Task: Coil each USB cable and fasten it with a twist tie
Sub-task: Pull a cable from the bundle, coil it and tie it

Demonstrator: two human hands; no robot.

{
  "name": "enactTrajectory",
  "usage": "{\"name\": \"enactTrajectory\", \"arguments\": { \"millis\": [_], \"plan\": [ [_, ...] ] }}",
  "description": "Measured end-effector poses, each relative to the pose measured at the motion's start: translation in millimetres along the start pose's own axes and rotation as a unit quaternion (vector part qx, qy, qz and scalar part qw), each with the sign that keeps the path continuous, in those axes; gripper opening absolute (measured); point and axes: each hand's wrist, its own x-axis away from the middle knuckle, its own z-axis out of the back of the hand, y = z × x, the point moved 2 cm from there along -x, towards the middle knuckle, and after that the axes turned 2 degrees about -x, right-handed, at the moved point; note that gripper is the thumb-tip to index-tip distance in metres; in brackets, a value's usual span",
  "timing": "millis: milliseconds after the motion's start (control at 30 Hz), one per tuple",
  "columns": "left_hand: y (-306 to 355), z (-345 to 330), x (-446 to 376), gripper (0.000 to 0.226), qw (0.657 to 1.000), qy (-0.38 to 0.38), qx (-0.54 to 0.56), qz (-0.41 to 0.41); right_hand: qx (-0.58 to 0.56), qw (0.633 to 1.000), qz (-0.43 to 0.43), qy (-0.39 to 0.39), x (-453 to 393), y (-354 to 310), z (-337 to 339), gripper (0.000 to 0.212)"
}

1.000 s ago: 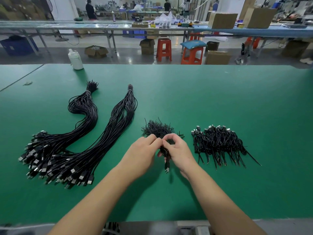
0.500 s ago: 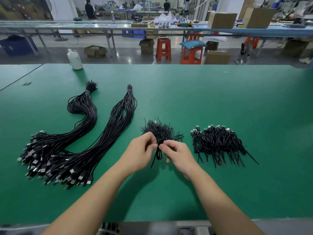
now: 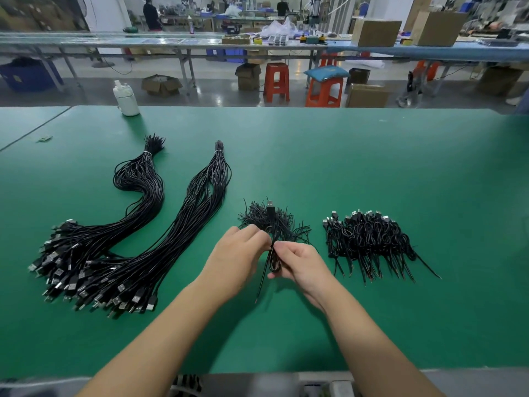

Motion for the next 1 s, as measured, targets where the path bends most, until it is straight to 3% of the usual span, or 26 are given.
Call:
{"name": "enactTrajectory", "arguments": {
  "millis": [67,133,233,433,600,700,900,1000],
  "plan": [
    [-0.9,0.6,0.7,0.009,0.986,0.024,0.134,0.093,-0.029,0.999,0.013,-0.002,-1.1,-0.5,-0.5,0.026],
    [-5.3,-2.0,0.7,0.017,0.950,0.037,0.239,0.198,-0.066,0.997,0.027,-0.014,-0.7,-2.7,-1.2,0.024],
    [-15.2,-7.0,2.2,0.029,0.904,0.010,0.304,0.300,-0.081,0.996,0.026,-0.040,1.4,-4.6,0.8,0.021],
    [-15.4,-15.5,6.0,0.022,0.917,-0.050,0.281,0.277,0.002,1.000,0.014,0.013,-0.3,0.1,7.6,0.019],
    [-12.3,-27.8,12.7,0.028,0.807,-0.136,0.435,0.376,0.171,0.984,0.026,0.048,-2.6,7.0,19.7,0.016],
    [-9.4,-38.5,17.2,0.020,0.737,-0.157,0.494,0.434,0.262,0.962,0.040,0.065,-3.5,15.4,24.9,0.027],
    [-10.8,-58.5,17.2,0.024,0.697,-0.238,0.510,0.445,0.444,0.879,0.148,0.089,-6.4,30.6,37.2,0.037],
    [-12.3,-68.8,12.0,0.023,0.691,-0.241,0.506,0.457,0.424,0.893,0.122,0.086,-11.7,40.1,47.5,0.035]
  ]
}}
